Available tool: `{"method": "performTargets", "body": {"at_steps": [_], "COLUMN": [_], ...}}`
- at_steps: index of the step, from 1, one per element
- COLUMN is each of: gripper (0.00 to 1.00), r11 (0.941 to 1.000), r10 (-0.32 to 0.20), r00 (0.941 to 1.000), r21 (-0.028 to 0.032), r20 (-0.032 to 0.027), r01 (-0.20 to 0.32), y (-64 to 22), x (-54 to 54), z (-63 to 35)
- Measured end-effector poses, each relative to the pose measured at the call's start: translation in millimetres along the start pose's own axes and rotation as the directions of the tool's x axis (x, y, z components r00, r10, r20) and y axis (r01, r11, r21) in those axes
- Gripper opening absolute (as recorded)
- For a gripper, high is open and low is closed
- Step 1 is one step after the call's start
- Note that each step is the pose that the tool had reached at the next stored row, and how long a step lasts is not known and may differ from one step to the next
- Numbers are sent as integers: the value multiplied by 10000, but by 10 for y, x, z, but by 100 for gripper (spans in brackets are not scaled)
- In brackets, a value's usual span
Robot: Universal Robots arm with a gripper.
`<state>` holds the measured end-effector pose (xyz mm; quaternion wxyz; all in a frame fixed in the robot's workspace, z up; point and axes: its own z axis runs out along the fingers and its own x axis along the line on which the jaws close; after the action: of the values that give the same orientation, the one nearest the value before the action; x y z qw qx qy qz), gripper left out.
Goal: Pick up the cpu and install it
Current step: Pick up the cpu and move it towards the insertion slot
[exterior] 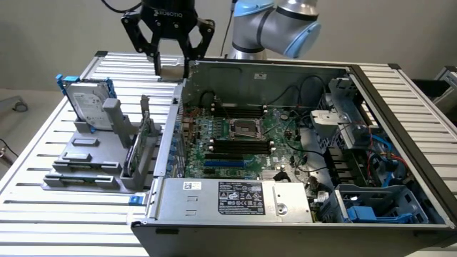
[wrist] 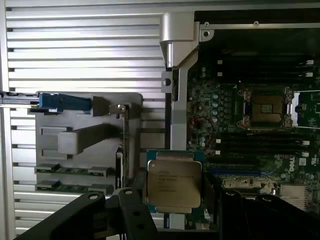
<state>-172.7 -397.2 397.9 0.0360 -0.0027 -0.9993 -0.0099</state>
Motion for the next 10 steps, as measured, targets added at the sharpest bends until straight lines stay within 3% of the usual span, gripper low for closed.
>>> {"method": "performTargets", "body": {"at_steps": [4,10], "gripper": [54,54], "r11": [10000,10000], "r10": [0,1], "r00": [10000,10000], "r21": [-1,1], "r20": [2,0], "r01": [0,-1], "y": [42,179], "x": [-186,-464], "z": [33,124]}}
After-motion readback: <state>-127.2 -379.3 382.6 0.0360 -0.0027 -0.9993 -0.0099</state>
